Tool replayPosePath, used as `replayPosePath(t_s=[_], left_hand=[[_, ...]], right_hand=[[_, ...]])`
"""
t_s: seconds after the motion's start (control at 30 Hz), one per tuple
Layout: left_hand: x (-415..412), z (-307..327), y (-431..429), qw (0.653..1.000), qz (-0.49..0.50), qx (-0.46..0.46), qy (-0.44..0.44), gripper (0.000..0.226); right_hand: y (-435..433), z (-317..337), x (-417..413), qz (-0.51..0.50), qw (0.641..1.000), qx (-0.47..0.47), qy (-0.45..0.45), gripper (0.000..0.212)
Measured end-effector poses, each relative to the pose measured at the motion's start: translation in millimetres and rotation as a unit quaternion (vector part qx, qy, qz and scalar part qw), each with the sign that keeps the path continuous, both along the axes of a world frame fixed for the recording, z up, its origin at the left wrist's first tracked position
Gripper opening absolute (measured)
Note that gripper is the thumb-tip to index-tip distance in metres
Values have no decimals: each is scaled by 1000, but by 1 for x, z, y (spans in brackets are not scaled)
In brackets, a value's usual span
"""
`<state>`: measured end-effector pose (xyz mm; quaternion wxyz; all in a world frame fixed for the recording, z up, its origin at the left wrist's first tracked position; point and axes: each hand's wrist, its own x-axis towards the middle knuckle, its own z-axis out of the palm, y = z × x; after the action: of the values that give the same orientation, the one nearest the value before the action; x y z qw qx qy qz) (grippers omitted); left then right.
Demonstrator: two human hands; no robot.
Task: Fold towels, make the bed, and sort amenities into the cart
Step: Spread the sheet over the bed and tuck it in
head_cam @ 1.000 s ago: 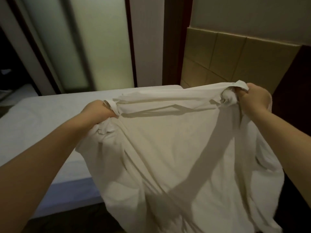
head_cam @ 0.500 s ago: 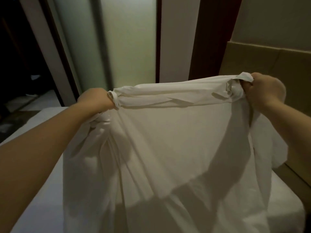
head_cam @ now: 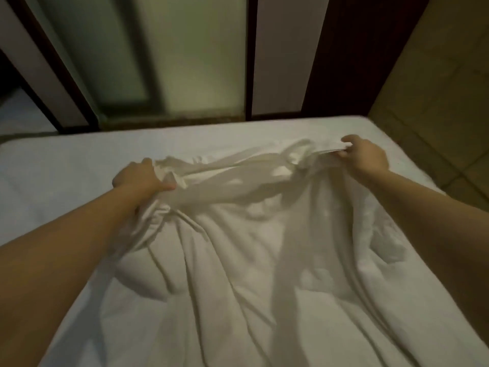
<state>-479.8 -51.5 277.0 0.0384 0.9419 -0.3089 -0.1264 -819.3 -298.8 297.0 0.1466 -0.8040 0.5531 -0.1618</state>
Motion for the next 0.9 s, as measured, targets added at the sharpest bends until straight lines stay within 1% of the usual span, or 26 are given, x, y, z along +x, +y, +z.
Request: replayPosePath(t_s=[0.07,0.13,0.27,0.37,0.47,0.53,0.6,0.67,0.7,0.73,0.8,0.83,0.9], left_hand=[[2,-51,7,999,23,7,41,90],[-2,-89,11,997,30,9,72,87],[-27,-128,5,994,-12,-24,102,67],[-52,-136,-8,990,-57,-44,119,55],[-75,-136,-22,987,-102,-44,118,48],[-90,-135,-28,987,-107,-47,114,46],[-107,-135,-32,991,-107,-25,75,49],[-137,-133,-41,992,-125,25,15,54],[-159,-133,-48,989,-143,32,14,57],[-184,-134,-58,985,-169,24,36,63],[-245,-134,-84,966,-232,-19,108,75],[-276,-132,-103,955,-263,-43,133,79],[-332,-121,-152,934,-312,-92,150,86]], right_hand=[[-2,-48,-2,-5,999,47,27,62],[0,-84,-11,-15,995,82,47,69],[10,-115,-23,-6,978,175,110,66],[18,-115,-25,7,973,191,128,56],[23,-106,-33,21,976,191,100,50],[25,-99,-48,39,973,205,96,50],[23,-97,-72,45,969,227,89,52],[15,-98,-100,34,965,250,67,53],[7,-98,-114,23,965,258,41,51],[-1,-98,-127,12,965,263,4,49],[-20,-98,-150,4,961,265,-74,42],[-31,-97,-159,16,959,262,-105,38],[-52,-93,-173,59,952,261,-148,33]])
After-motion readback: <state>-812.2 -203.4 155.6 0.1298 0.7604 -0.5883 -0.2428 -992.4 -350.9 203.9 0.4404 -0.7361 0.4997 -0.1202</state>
